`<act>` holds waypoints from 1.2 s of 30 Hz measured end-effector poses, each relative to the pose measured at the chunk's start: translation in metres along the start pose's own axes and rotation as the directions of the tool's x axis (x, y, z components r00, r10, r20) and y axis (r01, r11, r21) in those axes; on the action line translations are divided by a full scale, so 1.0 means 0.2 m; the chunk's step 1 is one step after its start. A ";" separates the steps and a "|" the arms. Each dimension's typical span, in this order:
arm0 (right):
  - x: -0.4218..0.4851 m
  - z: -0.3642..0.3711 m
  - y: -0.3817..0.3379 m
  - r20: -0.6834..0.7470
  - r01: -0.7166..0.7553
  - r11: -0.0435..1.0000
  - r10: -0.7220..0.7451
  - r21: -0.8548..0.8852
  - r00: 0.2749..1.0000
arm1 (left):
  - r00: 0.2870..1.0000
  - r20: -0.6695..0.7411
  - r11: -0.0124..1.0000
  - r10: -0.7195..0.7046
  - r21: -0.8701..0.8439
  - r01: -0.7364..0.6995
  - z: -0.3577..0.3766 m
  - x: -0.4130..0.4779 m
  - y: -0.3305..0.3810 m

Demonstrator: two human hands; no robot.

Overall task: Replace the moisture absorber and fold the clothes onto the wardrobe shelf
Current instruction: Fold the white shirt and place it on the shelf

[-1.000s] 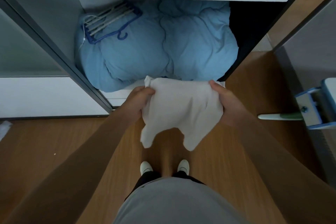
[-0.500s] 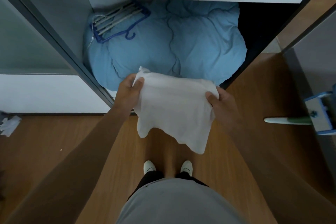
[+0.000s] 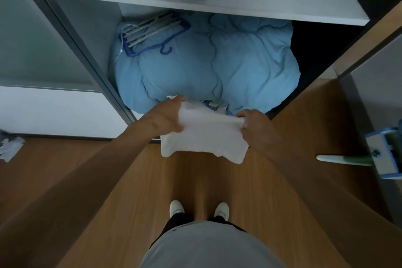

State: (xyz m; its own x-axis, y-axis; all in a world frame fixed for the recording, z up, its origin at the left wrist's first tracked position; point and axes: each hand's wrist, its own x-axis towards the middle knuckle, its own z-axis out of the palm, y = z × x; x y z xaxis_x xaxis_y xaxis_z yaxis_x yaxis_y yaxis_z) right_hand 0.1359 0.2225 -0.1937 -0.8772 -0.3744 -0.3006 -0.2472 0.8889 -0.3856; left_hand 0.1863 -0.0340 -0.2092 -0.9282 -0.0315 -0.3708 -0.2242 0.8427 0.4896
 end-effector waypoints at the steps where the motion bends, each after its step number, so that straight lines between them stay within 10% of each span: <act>1: 0.02 -0.01 -0.01 -0.051 0.006 0.999 -0.008 -0.036 0.999 | 0.999 -0.036 0.997 -0.010 0.076 0.013 -0.03 0.00 0.00; 6: 0.10 -0.14 -0.15 -0.287 0.004 0.980 -0.062 -0.198 0.956 | 0.967 -0.254 0.937 -0.007 0.335 0.095 -0.26 -0.05 -0.02; 11: 0.20 -0.27 -0.34 -0.442 0.158 0.966 -0.053 0.203 0.895 | 0.860 -0.508 0.967 0.041 0.238 0.095 -0.54 -0.14 -0.09; 14: 0.20 -0.36 -0.53 -0.350 0.242 0.643 0.043 0.726 0.936 | 0.819 -0.573 0.993 0.019 -0.081 -0.080 -0.69 -0.18 -0.15; 17: 0.22 -0.46 -0.70 -0.318 0.276 0.498 -0.001 0.822 0.948 | 0.876 -0.477 0.795 -0.068 -0.556 -0.241 -0.82 -0.22 -0.19; 21: 0.29 -0.60 -0.83 -0.265 0.263 0.320 -0.040 0.910 0.963 | 0.865 -0.499 0.481 -0.056 -0.772 -0.414 -0.97 -0.21 -0.27; 25: 0.39 -0.71 -0.90 -0.288 0.298 0.159 -0.081 0.941 0.954 | 0.831 -0.557 0.292 0.004 -0.794 -0.533 -1.10 -0.15 -0.31; 31: 0.63 -0.80 -0.98 -0.210 0.150 -0.356 -0.136 0.922 0.968 | 0.737 -0.655 0.393 0.169 -0.641 -0.660 -1.35 -0.01 -0.15; 36: 0.88 -1.03 -1.08 -0.302 0.165 -0.555 -0.164 0.815 0.939 | 0.605 -0.739 0.491 0.298 -0.425 -0.760 -1.63 0.19 -0.04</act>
State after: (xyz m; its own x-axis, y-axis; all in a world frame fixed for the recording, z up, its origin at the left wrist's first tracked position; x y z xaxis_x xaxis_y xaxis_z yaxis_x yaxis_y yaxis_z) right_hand -0.0487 0.0189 0.0160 -0.9076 -0.4175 0.0446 0.3277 -0.7706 -0.5467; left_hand 0.0555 -0.2167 0.0309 -0.8474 -0.1654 0.5045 0.4696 0.2098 0.8576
